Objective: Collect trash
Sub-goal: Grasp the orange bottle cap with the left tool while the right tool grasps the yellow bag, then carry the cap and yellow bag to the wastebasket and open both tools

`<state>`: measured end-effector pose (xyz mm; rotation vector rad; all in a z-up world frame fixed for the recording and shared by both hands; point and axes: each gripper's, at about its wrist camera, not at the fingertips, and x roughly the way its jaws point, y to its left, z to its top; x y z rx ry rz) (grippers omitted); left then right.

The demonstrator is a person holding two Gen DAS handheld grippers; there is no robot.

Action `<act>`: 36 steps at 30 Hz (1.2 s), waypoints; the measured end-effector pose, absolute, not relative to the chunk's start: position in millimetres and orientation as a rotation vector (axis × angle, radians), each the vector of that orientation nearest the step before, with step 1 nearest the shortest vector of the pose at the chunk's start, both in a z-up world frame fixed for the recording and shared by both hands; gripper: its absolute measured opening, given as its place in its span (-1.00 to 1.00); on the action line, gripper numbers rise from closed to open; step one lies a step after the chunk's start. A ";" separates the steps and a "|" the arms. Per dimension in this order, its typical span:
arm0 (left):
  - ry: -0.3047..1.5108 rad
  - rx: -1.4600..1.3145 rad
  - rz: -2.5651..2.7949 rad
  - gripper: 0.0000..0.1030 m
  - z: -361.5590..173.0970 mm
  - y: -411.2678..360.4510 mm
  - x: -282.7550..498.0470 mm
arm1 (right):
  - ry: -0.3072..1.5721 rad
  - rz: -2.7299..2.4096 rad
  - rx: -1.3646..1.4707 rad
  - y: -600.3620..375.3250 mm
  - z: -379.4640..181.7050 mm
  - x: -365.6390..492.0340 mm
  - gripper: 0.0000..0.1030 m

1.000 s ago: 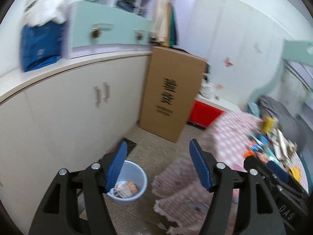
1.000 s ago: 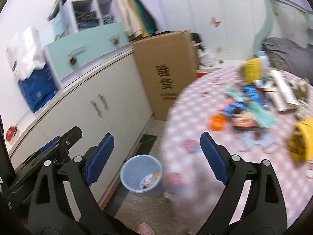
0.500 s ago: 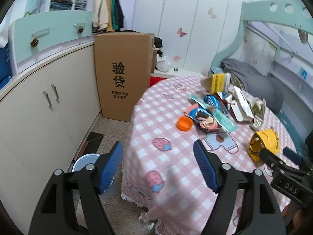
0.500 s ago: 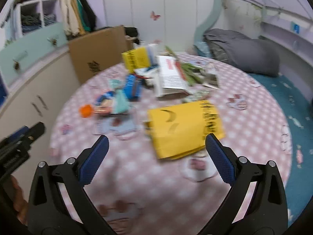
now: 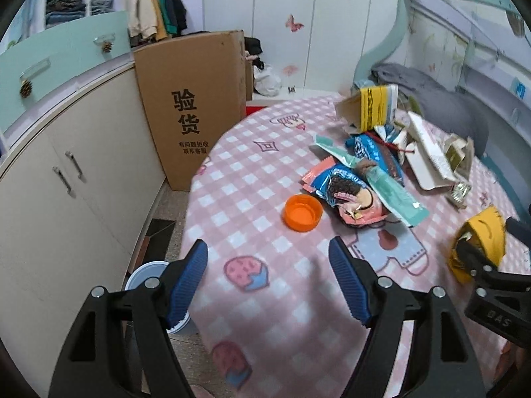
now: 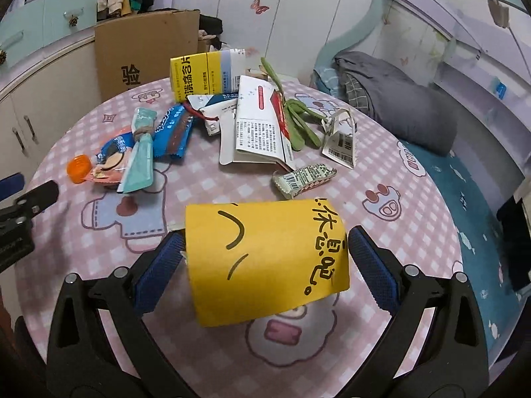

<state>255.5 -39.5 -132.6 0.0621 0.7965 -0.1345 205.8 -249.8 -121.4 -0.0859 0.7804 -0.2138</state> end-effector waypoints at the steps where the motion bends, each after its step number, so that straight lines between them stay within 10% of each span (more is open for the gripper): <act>1: 0.807 0.073 -0.137 0.43 -134.6 -42.0 259.5 | 0.777 -0.213 -0.085 -250.8 -121.3 206.4 0.59; 10: 0.856 0.142 -0.162 0.36 -141.6 -58.9 291.2 | 0.732 -0.186 -0.046 -257.6 -114.7 209.4 -0.27; 15: 0.843 0.134 -0.187 -0.43 -139.9 -62.0 297.4 | 0.700 -0.158 0.013 -264.8 -110.4 206.0 -0.45; 26: 0.771 -0.014 -0.217 -0.44 -115.1 -26.0 256.1 | 0.591 -0.084 0.117 -254.7 -87.1 172.9 -0.89; 36: 0.732 -0.118 -0.256 -0.44 -96.3 12.9 223.2 | 0.576 0.011 0.087 -204.0 -64.1 162.4 -0.92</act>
